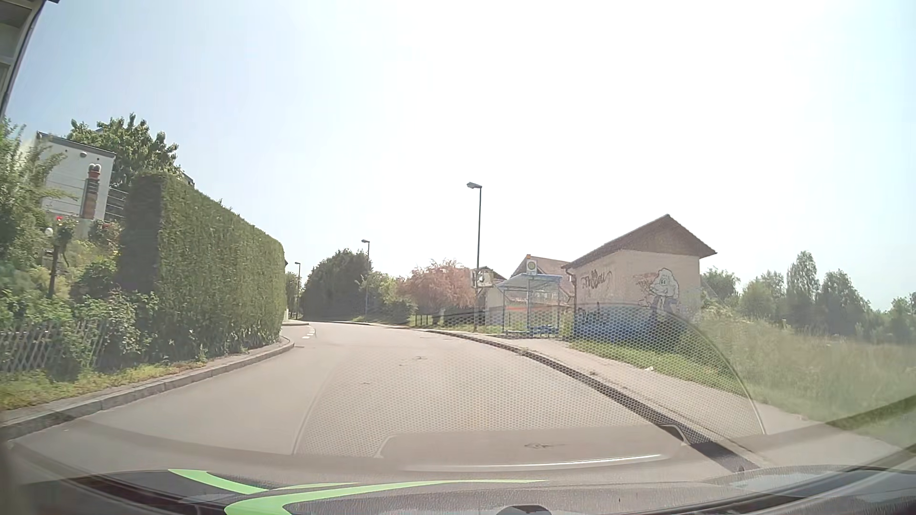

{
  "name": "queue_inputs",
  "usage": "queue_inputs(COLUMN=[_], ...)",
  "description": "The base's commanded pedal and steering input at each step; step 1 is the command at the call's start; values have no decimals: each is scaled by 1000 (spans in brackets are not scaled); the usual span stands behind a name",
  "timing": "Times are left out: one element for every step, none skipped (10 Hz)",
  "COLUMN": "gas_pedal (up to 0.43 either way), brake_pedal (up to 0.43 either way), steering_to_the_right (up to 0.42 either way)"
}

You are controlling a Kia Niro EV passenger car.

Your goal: Follow the waypoints while adhering to traffic rules and regulations

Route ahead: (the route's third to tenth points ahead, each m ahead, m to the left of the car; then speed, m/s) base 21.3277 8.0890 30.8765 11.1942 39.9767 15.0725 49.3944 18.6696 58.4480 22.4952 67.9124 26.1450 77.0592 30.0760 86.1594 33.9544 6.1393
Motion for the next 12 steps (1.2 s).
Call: queue_inputs(gas_pedal=[441,429,429,429,429,429,429,429,421,409,409,398], brake_pedal=[0,0,0,0,0,0,0,0,0,0,0,0], steering_to_the_right=[-4,-4,-4,-8,-18,-24,-29,-31,-32,-34,-35,-40])
